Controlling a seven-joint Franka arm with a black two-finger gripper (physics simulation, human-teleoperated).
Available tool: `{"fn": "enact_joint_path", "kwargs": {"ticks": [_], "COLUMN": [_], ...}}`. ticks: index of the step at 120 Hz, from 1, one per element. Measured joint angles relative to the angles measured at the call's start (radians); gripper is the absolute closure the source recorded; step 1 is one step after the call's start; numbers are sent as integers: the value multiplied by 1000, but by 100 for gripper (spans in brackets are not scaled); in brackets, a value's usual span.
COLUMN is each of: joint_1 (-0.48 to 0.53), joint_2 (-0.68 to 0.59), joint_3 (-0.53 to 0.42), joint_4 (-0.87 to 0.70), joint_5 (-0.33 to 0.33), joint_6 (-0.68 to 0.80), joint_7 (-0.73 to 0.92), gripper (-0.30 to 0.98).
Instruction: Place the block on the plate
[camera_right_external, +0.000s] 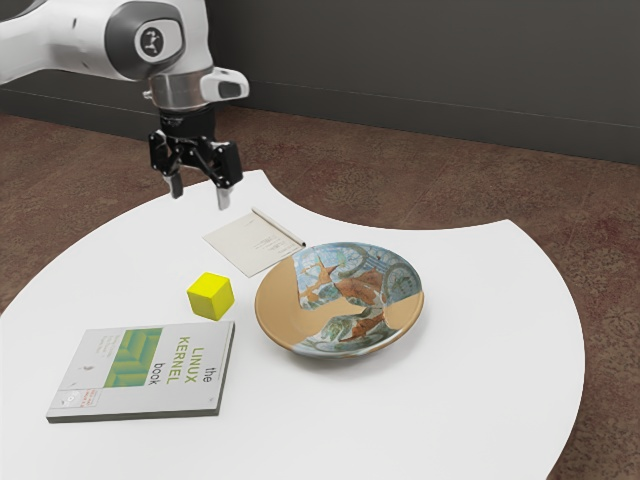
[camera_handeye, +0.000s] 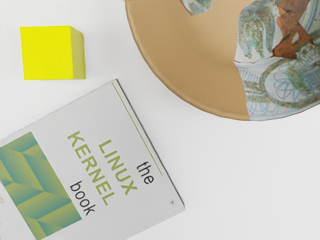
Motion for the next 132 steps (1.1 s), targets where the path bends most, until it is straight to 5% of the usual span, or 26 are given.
{"fn": "enact_joint_path", "kwargs": {"ticks": [28,65,132], "joint_1": [1,27,153], "joint_2": [23,298,426], "joint_3": [-4,10,9], "joint_4": [1,173,174], "joint_5": [6,-5,-37], "joint_6": [31,159,241], "joint_7": [23,-22,-58], "gripper": [0,0,0]}}
